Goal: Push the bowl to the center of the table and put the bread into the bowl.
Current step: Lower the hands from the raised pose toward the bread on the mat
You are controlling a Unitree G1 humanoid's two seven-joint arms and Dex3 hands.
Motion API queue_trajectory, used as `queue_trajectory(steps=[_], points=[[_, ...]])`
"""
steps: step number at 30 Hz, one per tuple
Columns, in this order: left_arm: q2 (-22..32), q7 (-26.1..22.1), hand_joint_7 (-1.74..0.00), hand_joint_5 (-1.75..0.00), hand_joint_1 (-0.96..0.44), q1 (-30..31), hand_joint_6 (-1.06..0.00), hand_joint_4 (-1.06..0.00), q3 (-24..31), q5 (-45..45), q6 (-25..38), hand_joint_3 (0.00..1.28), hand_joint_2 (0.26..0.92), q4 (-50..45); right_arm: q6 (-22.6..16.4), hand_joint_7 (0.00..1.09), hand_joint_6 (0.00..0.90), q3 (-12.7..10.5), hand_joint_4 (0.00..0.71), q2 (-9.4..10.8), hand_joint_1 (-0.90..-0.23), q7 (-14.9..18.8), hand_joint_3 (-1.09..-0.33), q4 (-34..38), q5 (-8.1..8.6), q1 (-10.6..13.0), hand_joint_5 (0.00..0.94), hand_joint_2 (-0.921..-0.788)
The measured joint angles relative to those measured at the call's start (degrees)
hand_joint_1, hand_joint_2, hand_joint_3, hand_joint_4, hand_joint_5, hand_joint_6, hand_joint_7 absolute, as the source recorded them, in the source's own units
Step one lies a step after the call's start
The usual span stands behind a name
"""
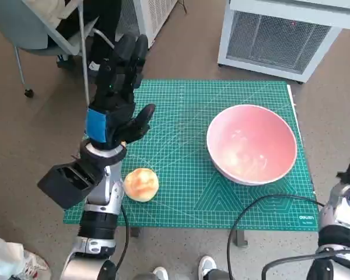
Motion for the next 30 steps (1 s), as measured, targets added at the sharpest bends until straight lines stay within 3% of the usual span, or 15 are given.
queue_trajectory(steps=[6,12,17,30], points=[[0.4,0.1,-0.29,0.0,-0.51,0.6,-0.14,-0.18,0.2,0.0,0.0,0.38,0.921,-0.1,5.6,0.18,0.19,-0.2,0.184,2.6,-0.458,-0.3,-0.814,2.7,0.19,-0.5,0.0,-0.921],[0.8,0.1,-0.28,0.0,-0.51,1.3,-0.14,-0.17,0.4,0.0,0.0,0.37,0.921,-0.5,10.3,0.17,0.194,0.0,0.174,5.2,-0.508,-0.9,-0.812,4.1,0.03,-1.2,0.002,-0.921],[1.3,0.3,-0.27,0.0,-0.51,1.9,-0.15,-0.17,0.9,0.1,0.0,0.37,0.921,-1.0,13.8,0.16,0.199,0.2,0.183,7.0,-0.5,-1.8,-0.819,4.6,-0.27,-2.1,0.006,-0.921],[3.1,3.1,-0.19,0.0,-0.53,5.3,-0.2,-0.19,1.8,2.0,-0.2,0.36,0.921,-3.9,19.3,0.16,0.236,-2.1,0.21,10.7,-0.487,-1.1,-0.83,5.2,1.09,-5.6,0.013,-0.921]])
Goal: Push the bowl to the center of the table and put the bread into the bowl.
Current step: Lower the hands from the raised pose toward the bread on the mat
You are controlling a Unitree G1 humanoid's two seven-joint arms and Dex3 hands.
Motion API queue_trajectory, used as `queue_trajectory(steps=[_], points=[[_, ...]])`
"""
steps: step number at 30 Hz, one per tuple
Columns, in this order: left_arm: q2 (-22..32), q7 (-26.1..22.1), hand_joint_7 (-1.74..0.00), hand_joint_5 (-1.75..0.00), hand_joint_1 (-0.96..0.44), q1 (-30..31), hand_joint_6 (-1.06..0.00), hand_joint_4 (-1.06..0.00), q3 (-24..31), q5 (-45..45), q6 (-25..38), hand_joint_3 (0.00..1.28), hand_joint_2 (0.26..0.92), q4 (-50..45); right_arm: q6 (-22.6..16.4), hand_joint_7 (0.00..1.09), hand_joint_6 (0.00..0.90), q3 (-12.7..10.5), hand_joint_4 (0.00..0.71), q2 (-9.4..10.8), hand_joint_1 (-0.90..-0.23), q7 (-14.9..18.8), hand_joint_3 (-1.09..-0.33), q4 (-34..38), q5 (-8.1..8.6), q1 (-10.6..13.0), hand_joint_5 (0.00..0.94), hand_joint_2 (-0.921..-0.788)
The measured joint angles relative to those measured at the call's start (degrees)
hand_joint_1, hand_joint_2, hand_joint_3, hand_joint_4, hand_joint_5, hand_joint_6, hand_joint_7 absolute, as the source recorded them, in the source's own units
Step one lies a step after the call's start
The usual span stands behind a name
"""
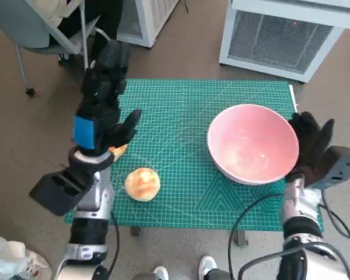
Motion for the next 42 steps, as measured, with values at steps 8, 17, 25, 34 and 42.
queue_trajectory(steps=[8,17,25,34,42], points=[[0.6,2.0,-0.13,0.0,-0.5,3.2,-0.24,-0.17,0.5,1.0,0.5,0.35,0.921,-4.1,1.2,0.15,0.248,0.1,0.206,2.2,-0.497,0.0,-0.832,0.4,-0.51,-2.1,0.006,-0.921],[1.0,3.8,-0.11,-0.01,-0.5,5.4,-0.28,-0.19,1.4,1.0,1.3,0.35,0.921,-6.2,2.4,0.16,0.265,1.2,0.214,4.8,-0.494,-1.5,-0.844,0.6,-1.66,-5.2,0.007,-0.921],[1.4,5.3,-0.09,-0.01,-0.51,6.7,-0.29,-0.2,1.5,1.8,1.5,0.34,0.921,-7.3,3.8,0.16,0.263,2.2,0.21,7.4,-0.467,-2.1,-0.854,0.6,-1.84,-8.7,0.002,-0.921],[2.6,6.6,-0.07,0.0,-0.5,7.4,-0.29,-0.19,1.9,3.1,1.7,0.34,0.921,-8.0,6.3,0.16,0.27,3.4,0.218,8.3,-0.52,-3.3,-0.851,0.9,-3.77,-11.2,0.005,-0.921],[3.7,7.4,-0.05,0.0,-0.5,7.7,-0.29,-0.19,2.2,4.3,2.1,0.35,0.921,-7.8,7.6,0.15,0.276,4.0,0.218,8.1,-0.529,-3.7,-0.846,0.9,-4.15,-12.8,0.003,-0.921]])
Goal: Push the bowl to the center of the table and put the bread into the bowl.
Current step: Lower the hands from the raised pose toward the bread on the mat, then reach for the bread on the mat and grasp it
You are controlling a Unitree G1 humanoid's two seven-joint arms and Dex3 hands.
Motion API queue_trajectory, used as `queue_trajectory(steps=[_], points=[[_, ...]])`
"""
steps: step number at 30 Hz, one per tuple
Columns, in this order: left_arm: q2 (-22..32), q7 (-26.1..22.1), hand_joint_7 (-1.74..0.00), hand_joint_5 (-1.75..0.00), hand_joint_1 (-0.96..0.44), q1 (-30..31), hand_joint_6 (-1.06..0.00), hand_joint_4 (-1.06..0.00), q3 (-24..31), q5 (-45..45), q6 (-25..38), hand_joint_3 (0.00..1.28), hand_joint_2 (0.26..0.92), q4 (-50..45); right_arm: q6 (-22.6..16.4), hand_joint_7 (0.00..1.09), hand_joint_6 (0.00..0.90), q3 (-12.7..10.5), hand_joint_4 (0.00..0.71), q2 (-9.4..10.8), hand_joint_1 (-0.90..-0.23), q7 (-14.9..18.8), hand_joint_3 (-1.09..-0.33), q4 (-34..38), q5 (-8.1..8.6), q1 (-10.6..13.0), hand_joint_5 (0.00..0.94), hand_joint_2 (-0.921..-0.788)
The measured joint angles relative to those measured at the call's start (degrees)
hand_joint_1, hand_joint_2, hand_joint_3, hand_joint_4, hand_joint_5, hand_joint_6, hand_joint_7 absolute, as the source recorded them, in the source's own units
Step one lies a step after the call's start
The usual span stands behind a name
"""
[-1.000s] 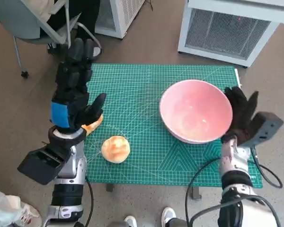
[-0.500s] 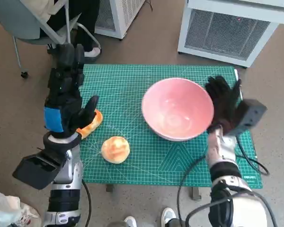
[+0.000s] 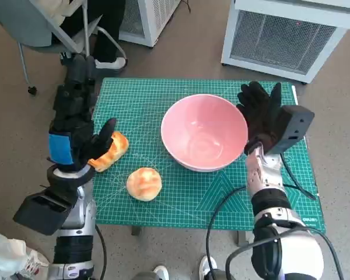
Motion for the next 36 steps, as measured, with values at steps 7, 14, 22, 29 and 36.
queue_trajectory(steps=[7,14,22,29,36], points=[[5.2,-1.4,-0.04,-0.01,-0.51,0.7,-0.28,-0.2,0.6,2.4,0.2,0.37,0.921,1.6,-2.1,0.15,0.265,0.8,0.218,-1.9,-0.514,0.4,-0.838,-0.5,-1.22,-1.4,0.002,-0.921],[19.1,-8.0,-0.03,-0.01,-0.5,0.9,-0.28,-0.21,1.1,7.4,2.7,0.38,0.921,4.6,-10.1,0.14,0.259,2.4,0.219,-4.8,-0.54,2.4,-0.845,-2.7,-1.92,-1.8,0.002,-0.921],[35.3,-17.2,-0.02,0.0,-0.51,0.7,-0.28,-0.17,0.2,13.8,12.2,0.22,0.921,4.1,-26.9,0.15,0.279,5.3,0.245,-6.4,-0.551,13.4,-0.821,-9.0,-1.4,-1.1,0.012,-0.921],[41.9,-23.4,-0.01,0.0,-0.48,-1.0,-0.27,-0.14,-4.2,19.5,21.0,0.04,0.91,2.9,-38.3,0.16,0.297,8.1,0.275,-6.2,-0.56,22.0,-0.8,-15.5,0.19,1.4,0.02,-0.921],[42.9,-24.4,-0.01,0.0,-0.45,-1.7,-0.29,-0.15,-7.8,23.9,25.9,0.0,0.896,1.5,-44.1,0.17,0.295,11.4,0.287,-6.4,-0.571,25.9,-0.794,-22.5,0.86,4.4,0.02,-0.921]])
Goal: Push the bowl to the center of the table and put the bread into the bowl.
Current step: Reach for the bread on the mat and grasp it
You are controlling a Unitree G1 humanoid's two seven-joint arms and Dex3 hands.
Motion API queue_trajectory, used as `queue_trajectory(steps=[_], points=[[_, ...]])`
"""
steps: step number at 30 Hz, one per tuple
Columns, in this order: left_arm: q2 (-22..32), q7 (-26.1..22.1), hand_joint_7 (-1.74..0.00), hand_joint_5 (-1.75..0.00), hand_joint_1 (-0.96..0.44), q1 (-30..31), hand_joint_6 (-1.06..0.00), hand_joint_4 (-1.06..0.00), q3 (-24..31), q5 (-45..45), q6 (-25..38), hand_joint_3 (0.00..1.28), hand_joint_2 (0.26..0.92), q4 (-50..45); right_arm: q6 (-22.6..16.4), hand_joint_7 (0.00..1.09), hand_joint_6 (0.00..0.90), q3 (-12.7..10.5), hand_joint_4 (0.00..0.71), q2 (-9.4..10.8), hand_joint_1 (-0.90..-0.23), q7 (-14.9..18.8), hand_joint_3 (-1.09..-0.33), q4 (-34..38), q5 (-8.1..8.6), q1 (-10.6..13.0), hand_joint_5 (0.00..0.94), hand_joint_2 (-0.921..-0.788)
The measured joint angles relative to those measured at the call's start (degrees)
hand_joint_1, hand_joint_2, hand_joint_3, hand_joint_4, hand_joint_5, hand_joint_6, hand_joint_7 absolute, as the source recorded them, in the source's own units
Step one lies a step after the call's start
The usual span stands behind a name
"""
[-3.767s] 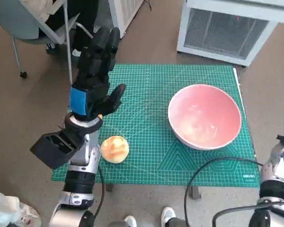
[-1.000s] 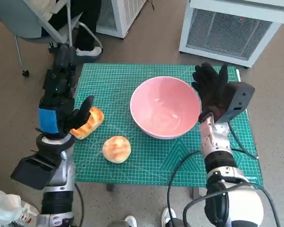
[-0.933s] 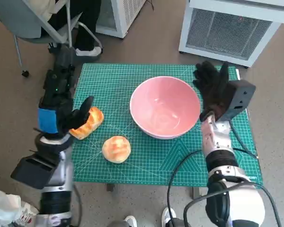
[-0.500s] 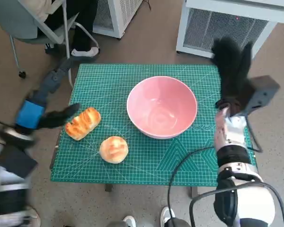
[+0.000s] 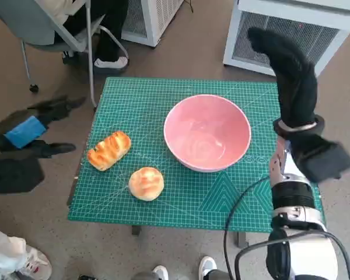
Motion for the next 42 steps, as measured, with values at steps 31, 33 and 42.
queue_trajectory(steps=[31,33,42], points=[[-13.5,5.6,0.0,0.0,-0.68,2.4,-0.22,-0.21,-12.8,20.9,32.3,0.29,0.921,-14.8,-3.1,0.2,0.257,3.8,0.306,-0.8,-0.592,-3.7,-0.791,-6.9,-2.32,4.7,0.009,-0.921],[-14.2,6.1,0.0,0.0,-0.68,2.4,-0.22,-0.21,-13.2,21.2,32.9,0.29,0.921,-14.8,-3.0,0.2,0.255,3.9,0.306,-0.8,-0.592,-3.9,-0.791,-6.8,-2.32,4.8,0.009,-0.921],[-16.6,7.3,0.0,0.0,-0.67,1.6,-0.21,-0.21,-15.4,22.1,34.6,0.31,0.921,-13.2,-2.6,0.21,0.25,4.5,0.305,-0.8,-0.586,-4.0,-0.792,-6.7,-2.27,5.1,0.006,-0.921]])
